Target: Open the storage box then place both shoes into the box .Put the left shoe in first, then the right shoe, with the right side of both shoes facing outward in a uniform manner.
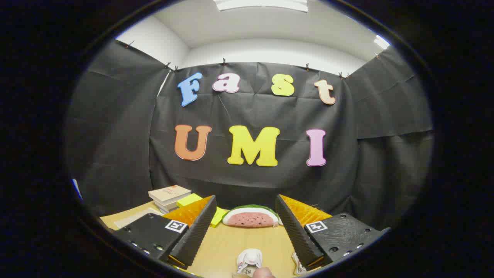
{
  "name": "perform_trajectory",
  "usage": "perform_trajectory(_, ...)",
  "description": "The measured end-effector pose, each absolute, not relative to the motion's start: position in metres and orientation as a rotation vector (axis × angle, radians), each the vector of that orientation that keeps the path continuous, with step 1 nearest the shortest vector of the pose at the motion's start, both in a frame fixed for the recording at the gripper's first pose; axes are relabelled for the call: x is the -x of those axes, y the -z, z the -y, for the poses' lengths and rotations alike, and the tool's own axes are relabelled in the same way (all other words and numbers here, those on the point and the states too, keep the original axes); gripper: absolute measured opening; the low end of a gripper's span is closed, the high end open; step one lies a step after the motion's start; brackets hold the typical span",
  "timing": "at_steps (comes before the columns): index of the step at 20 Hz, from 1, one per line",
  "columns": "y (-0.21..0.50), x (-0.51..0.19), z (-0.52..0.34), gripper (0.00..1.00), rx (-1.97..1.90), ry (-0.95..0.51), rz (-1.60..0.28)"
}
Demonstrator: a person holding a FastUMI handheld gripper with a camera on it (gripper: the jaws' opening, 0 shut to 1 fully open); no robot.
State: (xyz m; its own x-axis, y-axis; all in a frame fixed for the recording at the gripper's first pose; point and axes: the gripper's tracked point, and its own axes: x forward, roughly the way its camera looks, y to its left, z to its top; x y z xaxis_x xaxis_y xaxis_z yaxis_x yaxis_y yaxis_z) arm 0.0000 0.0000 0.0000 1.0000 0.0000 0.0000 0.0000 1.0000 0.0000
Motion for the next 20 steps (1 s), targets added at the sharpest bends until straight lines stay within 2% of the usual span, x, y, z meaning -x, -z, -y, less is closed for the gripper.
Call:
perform_trajectory(13,0.002,-0.005,0.033,0.95,-0.019,0.044,-0.02)
perform_trajectory(20,0.022,-0.012,0.01,0.95,-0.064,-0.049,-0.095)
